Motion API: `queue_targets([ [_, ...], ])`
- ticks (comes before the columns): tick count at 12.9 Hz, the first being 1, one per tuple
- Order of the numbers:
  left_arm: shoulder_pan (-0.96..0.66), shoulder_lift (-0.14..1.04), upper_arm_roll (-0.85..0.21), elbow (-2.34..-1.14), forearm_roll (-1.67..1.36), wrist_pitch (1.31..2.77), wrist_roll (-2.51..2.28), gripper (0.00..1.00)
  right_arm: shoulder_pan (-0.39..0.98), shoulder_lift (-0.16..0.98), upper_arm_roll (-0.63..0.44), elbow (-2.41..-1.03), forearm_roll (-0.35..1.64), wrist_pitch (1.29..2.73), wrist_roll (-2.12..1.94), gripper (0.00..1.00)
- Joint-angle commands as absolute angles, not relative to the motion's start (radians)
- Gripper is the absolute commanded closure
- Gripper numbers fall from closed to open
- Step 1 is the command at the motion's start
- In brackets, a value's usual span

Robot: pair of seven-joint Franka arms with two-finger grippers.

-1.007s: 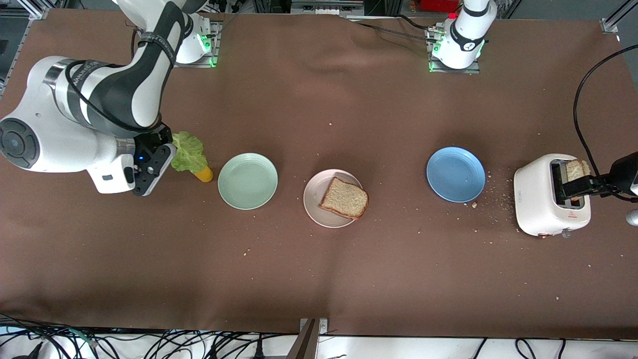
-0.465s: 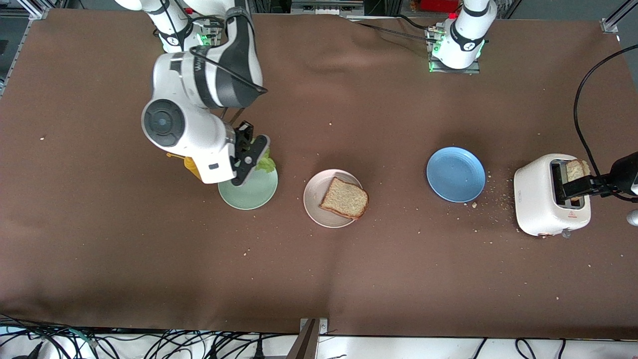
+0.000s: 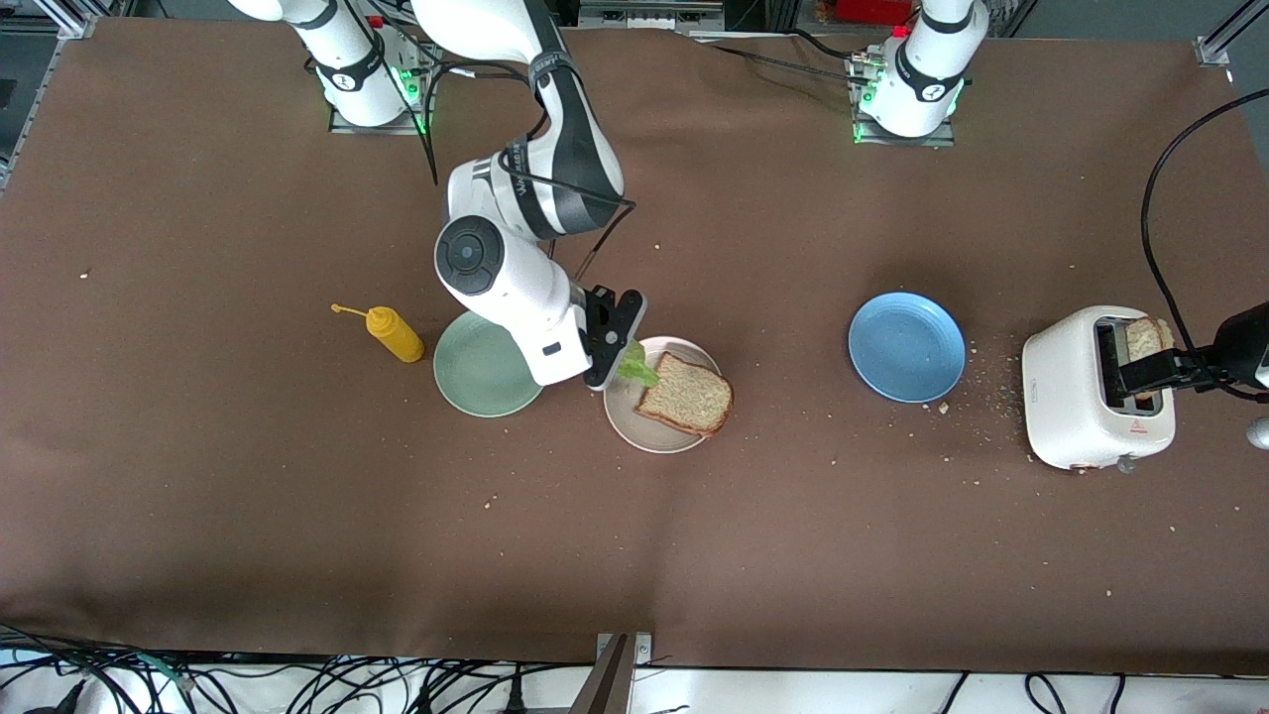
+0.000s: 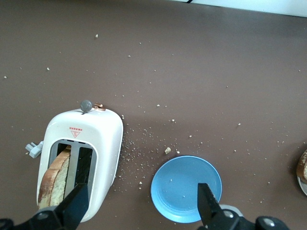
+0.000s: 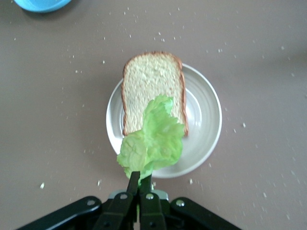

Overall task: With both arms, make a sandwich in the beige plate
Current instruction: 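Lower the lettuce onto the toast with the right gripper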

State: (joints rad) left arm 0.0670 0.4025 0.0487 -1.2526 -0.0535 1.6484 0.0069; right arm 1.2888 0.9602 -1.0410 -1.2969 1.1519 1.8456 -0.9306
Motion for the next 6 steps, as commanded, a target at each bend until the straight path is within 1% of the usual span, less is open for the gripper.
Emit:
queue_targets([
  [1, 0.072, 0.408, 0.041, -1.235, -0.029, 1.646, 0.009, 0.0, 1.247, 0.965, -0.922, -1.264, 1.172, 1.946, -0.948, 1.0],
  [3, 0.072, 0.41, 0.041, -1.235, -0.029, 1.646, 0.009, 0.0, 1.247, 0.971, -0.885, -1.261, 1.167, 2.026, -0.948, 1.0],
  [6, 0.072, 0.41, 0.041, -1.235, -0.026, 1.646, 0.008, 0.0, 1.247, 0.982, -0.845, -1.258, 1.169, 2.077, -0.936, 1.0],
])
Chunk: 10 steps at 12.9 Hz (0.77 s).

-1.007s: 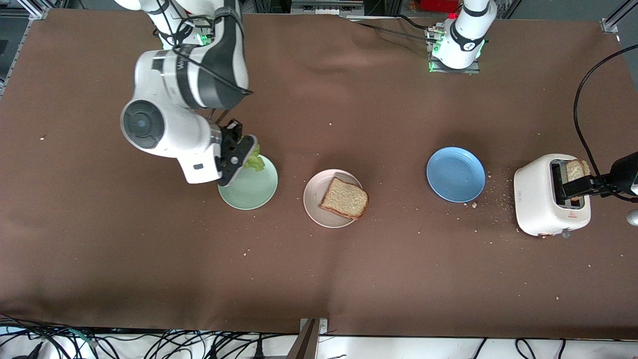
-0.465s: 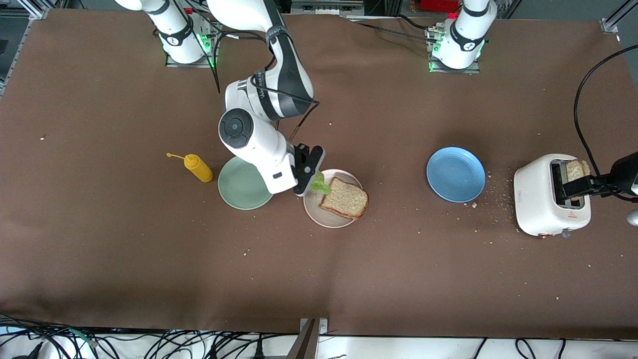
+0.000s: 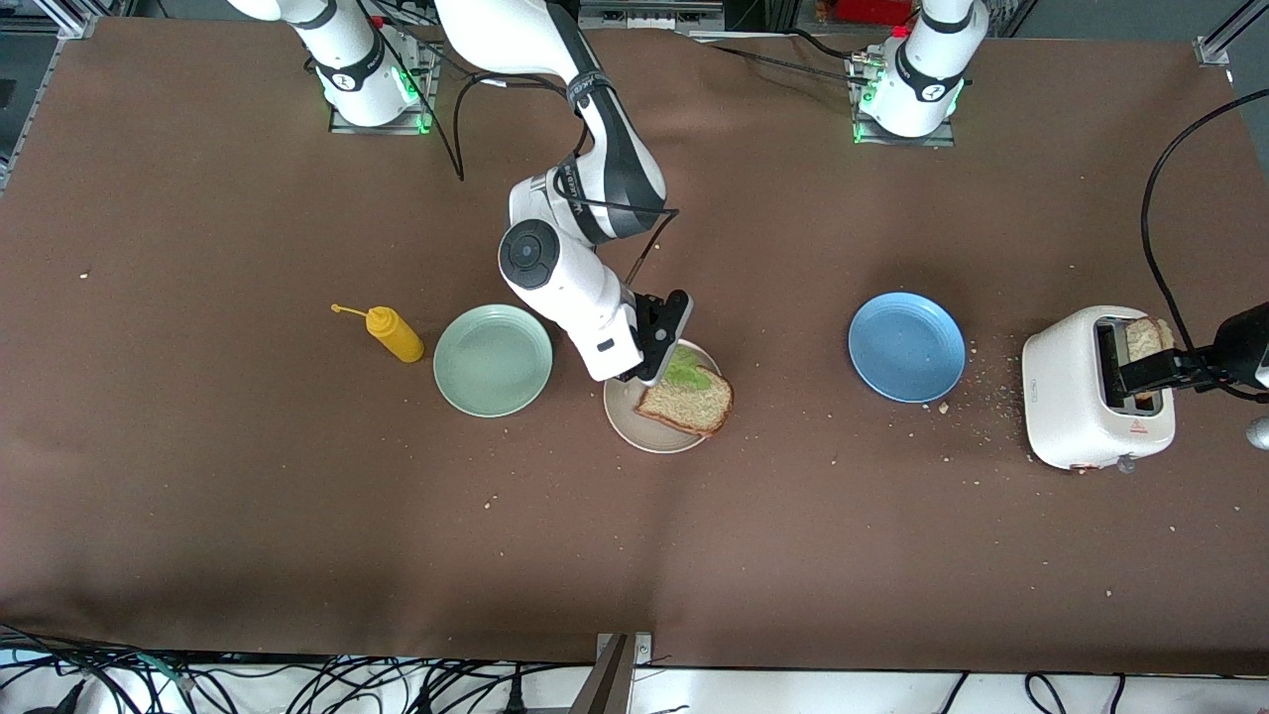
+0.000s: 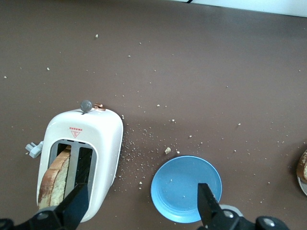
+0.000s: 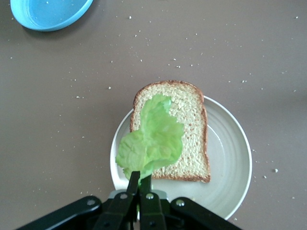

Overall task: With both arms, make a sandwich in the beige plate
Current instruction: 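Lower the lettuce onto the toast with the right gripper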

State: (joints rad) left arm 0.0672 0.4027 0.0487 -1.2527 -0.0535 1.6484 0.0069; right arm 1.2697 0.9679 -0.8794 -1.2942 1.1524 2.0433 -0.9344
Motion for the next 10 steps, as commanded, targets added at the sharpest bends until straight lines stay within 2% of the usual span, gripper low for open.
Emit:
queue_targets([
  [1, 0.072, 0.41, 0.041, -1.235, -0.026, 1.647, 0.008, 0.0, 1.246, 0.983, -0.827, -1.259, 1.169, 2.121, -0.936, 1.0],
  [2, 0.072, 0.41, 0.041, -1.235, -0.026, 1.646, 0.008, 0.0, 1.246, 0.983, -0.813, -1.261, 1.169, 2.153, -0.936, 1.0],
  [3, 0.072, 0.41, 0.041, -1.235, -0.026, 1.646, 0.008, 0.0, 1.244, 0.988, -0.805, -1.261, 1.172, 2.161, -0.931, 0.69],
  [4, 0.072, 0.41, 0.041, -1.236, -0.025, 1.646, 0.009, 0.0, 1.241, 0.986, -0.805, -1.262, 1.172, 2.154, -0.927, 0.32],
  [5, 0.072, 0.41, 0.041, -1.238, -0.023, 1.646, 0.008, 0.0, 1.239, 0.982, -0.805, -1.262, 1.172, 2.14, -0.914, 0.03],
  [10, 0.084, 0.41, 0.041, -1.246, -0.021, 1.643, 0.008, 0.0, 1.213, 0.93, -0.926, -1.259, 1.172, 1.874, -0.91, 0.01],
])
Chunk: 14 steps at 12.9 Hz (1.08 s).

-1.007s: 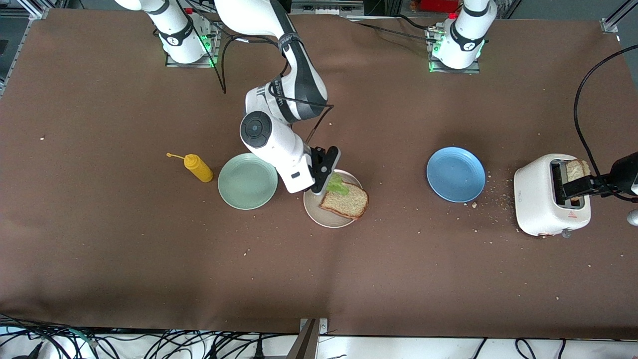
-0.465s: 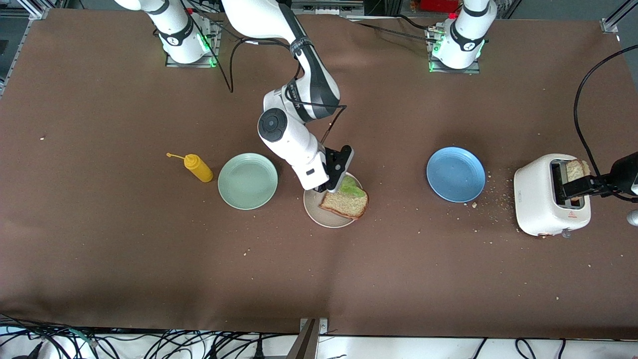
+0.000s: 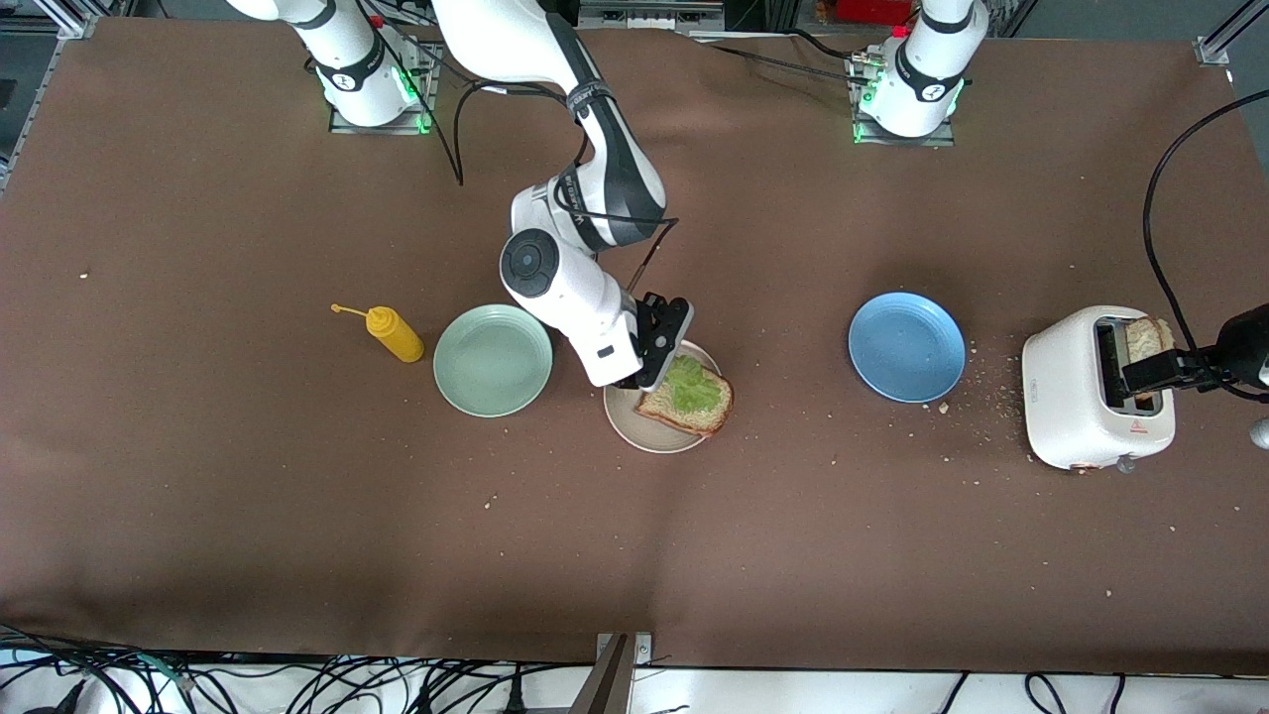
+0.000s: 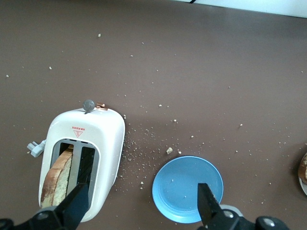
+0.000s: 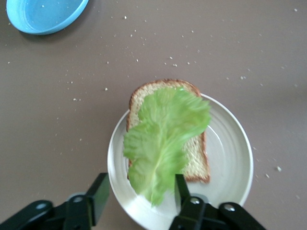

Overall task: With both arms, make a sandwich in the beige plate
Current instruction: 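Lower the lettuce onto the toast with the right gripper, then open the right gripper and withdraw it past the mustard bottle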

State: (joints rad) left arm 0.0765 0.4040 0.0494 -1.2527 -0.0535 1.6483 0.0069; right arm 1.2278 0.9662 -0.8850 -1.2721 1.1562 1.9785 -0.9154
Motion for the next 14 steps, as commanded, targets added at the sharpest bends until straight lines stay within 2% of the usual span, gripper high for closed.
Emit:
queue_targets([
  [1, 0.084, 0.41, 0.04, -1.246, -0.028, 1.641, 0.003, 0.0, 1.213, 0.922, -0.963, -1.259, 1.172, 1.808, -0.911, 0.01],
  [7, 0.097, 0.419, 0.04, -1.259, -0.037, 1.631, -0.03, 0.0, 1.21, 0.907, -1.29, -1.267, 1.158, 1.364, -0.904, 0.01],
  [11, 0.101, 0.417, 0.038, -1.27, -0.046, 1.611, -0.048, 0.0, 1.167, 0.907, -1.336, -1.269, 1.121, 1.285, -0.904, 0.01],
  [13, 0.123, 0.41, 0.04, -1.269, -0.052, 1.499, -0.045, 0.0, 1.151, 0.901, -1.293, -1.267, 1.111, 1.287, -0.876, 0.01],
  [14, 0.139, 0.411, 0.037, -1.269, -0.057, 1.487, -0.046, 0.0, 1.114, 0.869, -1.232, -1.267, 1.089, 1.293, -0.861, 0.01],
])
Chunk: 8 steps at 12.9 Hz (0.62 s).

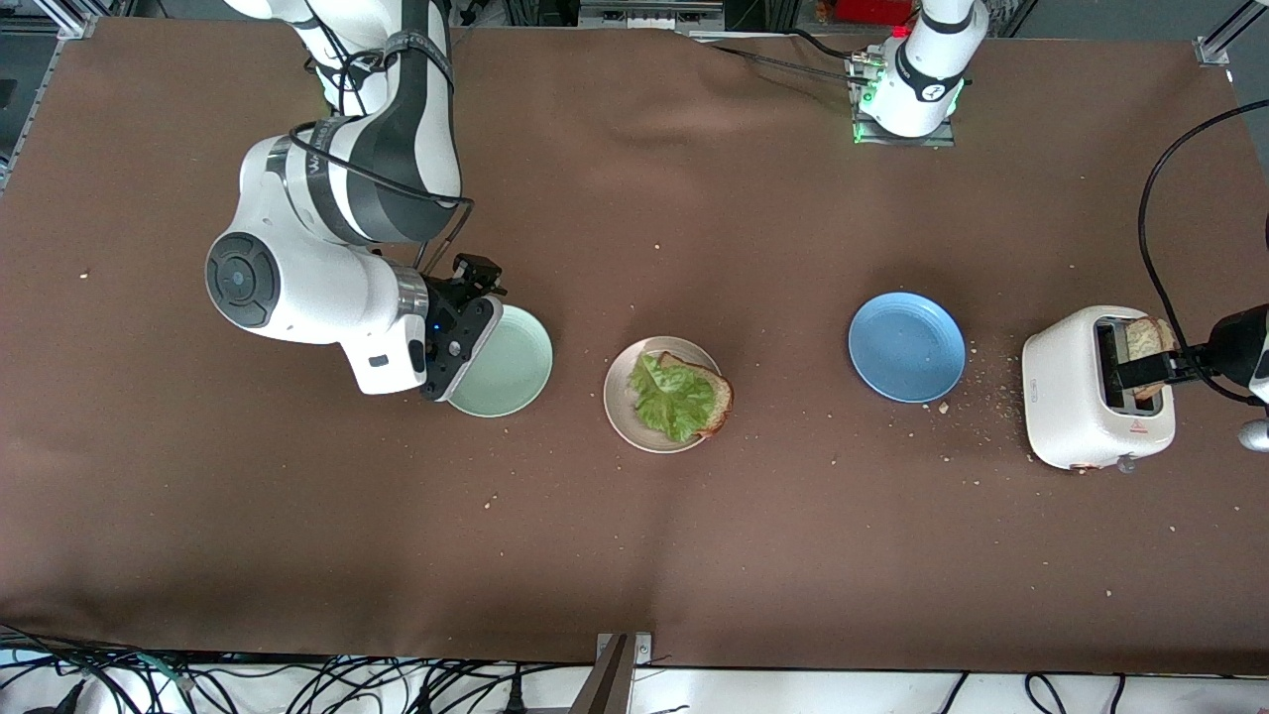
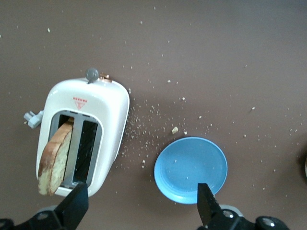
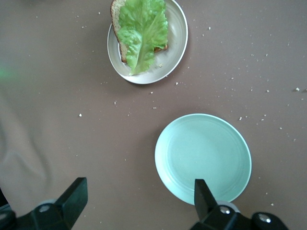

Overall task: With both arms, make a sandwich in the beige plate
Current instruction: 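Open the right gripper and withdraw it past the mustard bottle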

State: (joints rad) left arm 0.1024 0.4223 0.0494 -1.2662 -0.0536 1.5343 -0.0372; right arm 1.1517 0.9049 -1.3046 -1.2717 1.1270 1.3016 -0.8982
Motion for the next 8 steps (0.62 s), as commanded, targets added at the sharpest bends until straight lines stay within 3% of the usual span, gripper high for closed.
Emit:
queue_targets([
  [1, 0.143, 0.416, 0.037, -1.275, -0.078, 1.488, -0.043, 0.0, 1.073, 0.827, -1.153, -1.267, 1.036, 1.308, -0.851, 0.01],
  [4, 0.143, 0.452, 0.038, -1.261, -0.112, 1.508, -0.043, 0.0, 0.919, 0.675, -0.858, -1.267, 0.779, 1.396, -0.758, 0.01],
  [8, 0.144, 0.482, 0.038, -1.273, -0.167, 1.686, -0.045, 0.0, 0.703, 0.5, -0.516, -1.269, 0.332, 1.454, -0.542, 0.01],
])
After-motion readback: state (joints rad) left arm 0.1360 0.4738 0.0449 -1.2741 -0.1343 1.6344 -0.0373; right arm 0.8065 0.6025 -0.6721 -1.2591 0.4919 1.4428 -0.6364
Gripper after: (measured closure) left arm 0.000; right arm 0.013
